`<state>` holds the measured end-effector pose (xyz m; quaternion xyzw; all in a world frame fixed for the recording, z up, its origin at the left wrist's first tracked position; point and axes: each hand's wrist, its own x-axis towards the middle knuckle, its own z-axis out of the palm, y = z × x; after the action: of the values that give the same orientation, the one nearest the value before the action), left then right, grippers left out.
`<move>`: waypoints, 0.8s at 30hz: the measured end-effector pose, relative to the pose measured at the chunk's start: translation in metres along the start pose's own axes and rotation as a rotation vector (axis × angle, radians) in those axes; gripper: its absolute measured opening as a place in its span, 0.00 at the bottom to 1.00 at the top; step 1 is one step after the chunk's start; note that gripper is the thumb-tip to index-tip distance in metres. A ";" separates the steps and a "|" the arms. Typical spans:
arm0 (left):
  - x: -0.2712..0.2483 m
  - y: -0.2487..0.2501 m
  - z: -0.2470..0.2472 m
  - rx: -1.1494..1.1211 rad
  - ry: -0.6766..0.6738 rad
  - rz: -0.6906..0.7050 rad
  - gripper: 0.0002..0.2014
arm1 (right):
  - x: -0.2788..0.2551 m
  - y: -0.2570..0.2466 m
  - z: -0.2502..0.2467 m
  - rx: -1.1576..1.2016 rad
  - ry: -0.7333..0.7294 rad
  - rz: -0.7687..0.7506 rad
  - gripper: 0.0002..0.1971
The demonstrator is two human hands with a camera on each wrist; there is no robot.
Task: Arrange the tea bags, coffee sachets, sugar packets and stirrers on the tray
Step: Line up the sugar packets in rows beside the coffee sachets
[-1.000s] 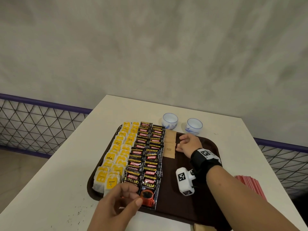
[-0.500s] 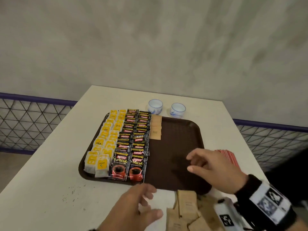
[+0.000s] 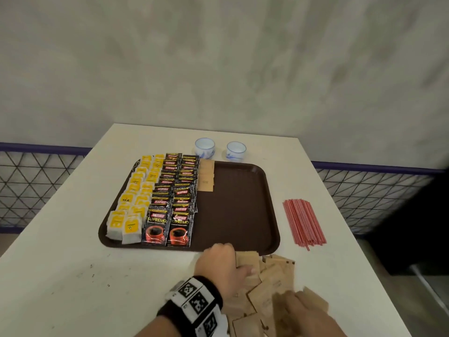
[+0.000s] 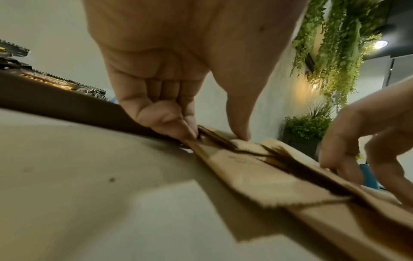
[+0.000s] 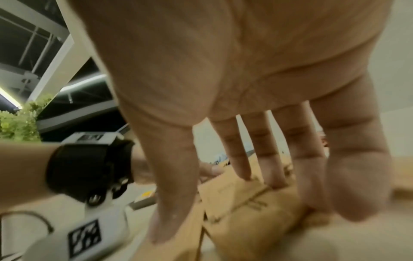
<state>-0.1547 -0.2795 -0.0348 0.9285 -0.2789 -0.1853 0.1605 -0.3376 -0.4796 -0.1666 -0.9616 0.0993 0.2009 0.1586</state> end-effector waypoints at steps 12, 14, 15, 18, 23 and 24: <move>-0.005 -0.022 -0.010 -0.327 0.008 -0.018 0.06 | -0.044 -0.131 -0.108 0.229 0.170 0.140 0.27; -0.012 -0.033 -0.016 -0.480 0.001 0.008 0.03 | -0.049 -0.130 -0.118 0.299 0.165 0.156 0.25; -0.016 -0.037 -0.020 -0.562 -0.006 0.025 0.03 | -0.052 -0.131 -0.124 0.372 0.194 0.142 0.23; -0.033 -0.040 -0.036 -0.796 -0.015 0.107 0.01 | -0.054 -0.141 -0.140 0.718 0.302 0.045 0.16; -0.058 -0.035 -0.057 -1.039 -0.021 0.219 0.13 | -0.040 -0.165 -0.153 0.893 0.353 -0.153 0.11; -0.061 -0.034 -0.059 -1.053 -0.024 0.239 0.13 | -0.037 -0.169 -0.154 0.939 0.373 -0.166 0.10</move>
<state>-0.1607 -0.2057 0.0186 0.6820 -0.2540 -0.2911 0.6210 -0.2732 -0.3710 0.0272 -0.8106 0.1286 -0.0538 0.5687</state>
